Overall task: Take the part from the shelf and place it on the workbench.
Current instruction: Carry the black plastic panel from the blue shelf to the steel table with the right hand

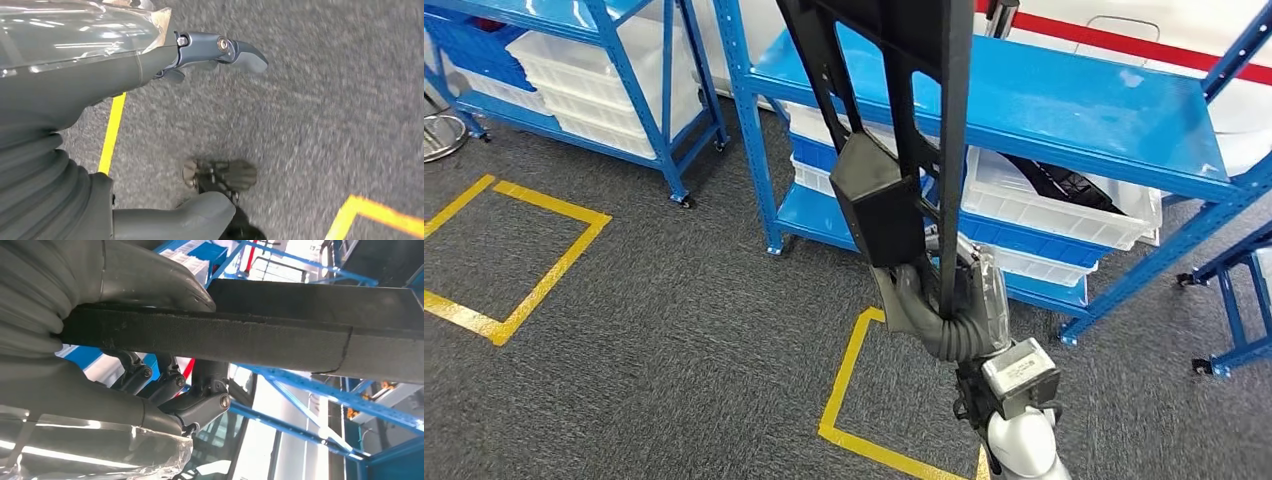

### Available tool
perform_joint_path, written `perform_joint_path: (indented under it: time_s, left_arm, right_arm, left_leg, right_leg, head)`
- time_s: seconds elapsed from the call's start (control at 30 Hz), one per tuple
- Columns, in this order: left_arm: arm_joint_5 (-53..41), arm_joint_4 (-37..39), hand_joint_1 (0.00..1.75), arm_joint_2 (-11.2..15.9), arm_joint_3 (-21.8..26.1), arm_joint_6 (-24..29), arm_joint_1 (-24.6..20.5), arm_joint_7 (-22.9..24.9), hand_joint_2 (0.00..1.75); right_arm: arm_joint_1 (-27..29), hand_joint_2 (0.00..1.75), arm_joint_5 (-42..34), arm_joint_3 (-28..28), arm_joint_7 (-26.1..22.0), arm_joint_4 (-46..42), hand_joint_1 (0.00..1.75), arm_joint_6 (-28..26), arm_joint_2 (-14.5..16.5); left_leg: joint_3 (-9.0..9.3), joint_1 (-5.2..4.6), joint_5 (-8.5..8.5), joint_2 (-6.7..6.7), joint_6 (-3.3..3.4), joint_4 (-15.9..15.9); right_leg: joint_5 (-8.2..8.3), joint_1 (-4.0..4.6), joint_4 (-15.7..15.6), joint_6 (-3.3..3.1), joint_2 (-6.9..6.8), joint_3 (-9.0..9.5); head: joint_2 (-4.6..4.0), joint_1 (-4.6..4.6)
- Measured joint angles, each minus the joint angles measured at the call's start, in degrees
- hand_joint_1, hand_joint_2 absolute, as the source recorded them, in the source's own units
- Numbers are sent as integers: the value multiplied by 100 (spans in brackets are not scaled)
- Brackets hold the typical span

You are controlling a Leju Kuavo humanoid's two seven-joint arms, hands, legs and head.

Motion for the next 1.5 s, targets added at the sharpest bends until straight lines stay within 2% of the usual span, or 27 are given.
perform_joint_path:
  time_s: [0.07,0.1,0.13,0.2,0.23,0.3,0.33,0.37,0.43,0.5,0.53,0.6,0.67,0.73,0.77,0.87,0.93,1.0,1.07,1.1,1.13,1.2,1.27,1.33,1.4,1.43,1.5]
  left_arm:
    - [-2,-8,0,-1,0,1,-6,4,175]
    - [-10,-13,0,-2,0,-2,-7,6,175]
    - [-20,-16,0,-5,0,-8,-7,4,175]
    - [-56,-27,0,-12,-1,-33,-17,-20,175]
    - [-73,-32,0,-14,-2,-51,-24,-41,175]
    - [-101,-42,0,-14,-4,-81,-22,-83,175]
    - [-109,-43,0,-14,-5,-90,-8,-102,175]
    - [-121,-43,0,-13,-5,-95,9,-121,175]
    - [-146,-43,0,-11,-8,-107,25,-155,175]
    - [-175,-43,0,-11,-13,-128,8,-175,175]
    - [-187,-43,0,-11,-15,-136,-2,-180,175]
    - [-202,-44,0,-8,-17,-141,-12,-185,175]
    - [-202,-50,0,-2,-17,-141,-15,-185,175]
    - [-202,-68,0,6,-17,-142,-33,-188,175]
    - [-203,-76,0,8,-18,-143,-44,-190,175]
    - [-204,-83,0,14,-20,-145,-48,-194,175]
    - [-204,-83,0,11,-20,-147,-47,-194,175]
    - [-220,-84,0,8,-22,-162,-59,-188,175]
    - [-255,-85,0,11,-28,-188,-65,-169,175]
    - [-268,-85,0,13,-33,-202,-63,-158,175]
    - [-274,-85,0,14,-38,-215,-63,-149,175]
    - [-272,-85,0,16,-49,-239,-65,-141,175]
    - [-261,-85,0,36,-56,-253,-71,-143,175]
    - [-240,-84,0,53,-58,-260,-56,-150,175]
    - [-222,-79,0,58,-60,-278,-12,-161,175]
    - [-225,-75,0,61,-61,-289,8,-166,175]
    - [-257,-68,0,66,-67,-303,27,-170,175]
  right_arm:
    - [80,175,38,-67,-20,-16,175,27,-2]
    - [110,175,65,-87,-24,-25,175,50,-2]
    - [134,175,96,-101,-33,-42,175,74,0]
    - [190,175,159,-123,-68,-103,175,118,7]
    - [236,175,184,-134,-93,-144,175,127,11]
    - [339,175,209,-152,-146,-214,175,134,19]
    - [385,175,212,-158,-173,-243,175,132,22]
    - [413,175,213,-163,-201,-266,175,127,25]
    - [450,175,211,-173,-255,-317,175,109,38]
    - [481,175,208,-197,-292,-365,175,91,50]
    - [492,175,207,-212,-302,-381,175,86,52]
    - [503,175,207,-237,-307,-394,175,85,52]
    - [511,175,208,-249,-307,-408,175,85,54]
    - [514,175,207,-260,-308,-438,175,85,55]
    - [514,175,207,-268,-309,-452,175,85,56]
    - [515,175,206,-284,-311,-478,175,85,61]
    - [516,175,205,-294,-315,-498,175,82,59]
    - [530,175,204,-310,-329,-513,175,53,51]
    - [586,175,194,-334,-355,-521,175,-19,38]
    - [628,175,186,-351,-366,-527,175,-65,28]
    - [671,175,171,-373,-379,-537,175,-105,19]
    - [734,175,133,-428,-395,-562,175,-166,5]
    - [765,175,88,-480,-406,-583,175,-197,4]
    - [781,175,47,-518,-412,-597,175,-208,9]
    - [774,175,7,-541,-413,-605,175,-207,24]
    - [765,175,-12,-549,-412,-611,175,-204,39]
    - [755,175,-39,-563,-410,-630,175,-200,64]
  left_leg:
    - [-29,-1,20,-122,9,1]
    - [-35,1,31,-183,2,2]
    - [-38,4,42,-244,-11,3]
    - [-48,5,68,-368,-56,12]
    - [-60,1,82,-426,-88,17]
    - [-89,2,117,-523,-167,8]
    - [-104,15,142,-569,-211,-8]
    - [-123,31,148,-567,-244,-7]
    - [-245,38,-20,-379,-292,225]
    - [-527,34,-418,-120,-321,892]
    - [-683,36,-596,-61,-335,1274]
    - [-785,35,-693,-20,-337,1614]
    - [-438,24,-437,45,-286,1093]
    - [15,-28,-212,234,-196,320]
    - [135,-59,-165,298,-156,97]
    - [142,-90,-115,218,-75,-19]
    - [153,-52,-42,130,-16,-101]
    - [144,-28,13,37,22,-146]
    - [111,-23,37,-79,24,-142]
    - [101,-18,46,-145,12,-139]
    - [95,-9,54,-213,-3,-135]
    - [85,20,61,-348,-56,-110]
    - [32,28,56,-461,-147,-51]
    - [-30,36,83,-543,-251,-36]
    - [-77,70,92,-530,-317,-24]
    - [-132,77,21,-432,-336,80]
    - [-388,72,-318,-156,-353,645]
  right_leg:
    - [-181,-24,579,20,75,-263]
    - [-139,-35,573,60,87,-254]
    - [-22,-52,356,110,103,-142]
    - [290,-102,-444,202,257,245]
    - [398,-120,-760,210,342,383]
    - [472,-109,-1014,162,425,483]
    - [498,-99,-1018,113,384,488]
    - [525,-109,-1025,66,342,496]
    - [581,-134,-1046,-31,244,493]
    - [600,-107,-1048,-82,122,474]
    - [602,-81,-1047,-97,54,464]
    - [607,-37,-1046,-109,-69,447]
    - [608,-6,-1046,-113,-172,447]
    - [603,35,-1043,-105,-260,449]
    - [600,53,-1040,-99,-303,446]
    - [590,78,-1036,-64,-412,432]
    - [467,65,-855,-37,-267,347]
    - [159,15,-247,-38,-16,77]
    - [-110,-38,464,-14,78,-237]
    - [-131,-67,601,31,88,-295]
    - [-55,-98,508,97,95,-243]
    - [263,-188,-221,253,180,111]
    - [468,-228,-833,295,350,385]
    - [506,-187,-942,207,397,418]
    - [552,-186,-948,105,305,407]
    - [572,-188,-956,53,256,402]
    - [589,-153,-964,-26,146,393]
  head:
    - [1,8]
    - [1,9]
    - [1,8]
    - [1,13]
    - [0,11]
    - [0,11]
    - [0,9]
    - [0,8]
    - [1,-15]
    - [1,-38]
    - [1,-42]
    - [1,-43]
    - [0,-43]
    - [0,-37]
    - [1,-38]
    - [1,-42]
    - [0,-36]
    - [0,-22]
    - [0,-15]
    - [1,-15]
    - [1,-14]
    - [0,-11]
    - [0,-4]
    - [1,-9]
    - [1,-21]
    - [0,-33]
    - [0,-57]
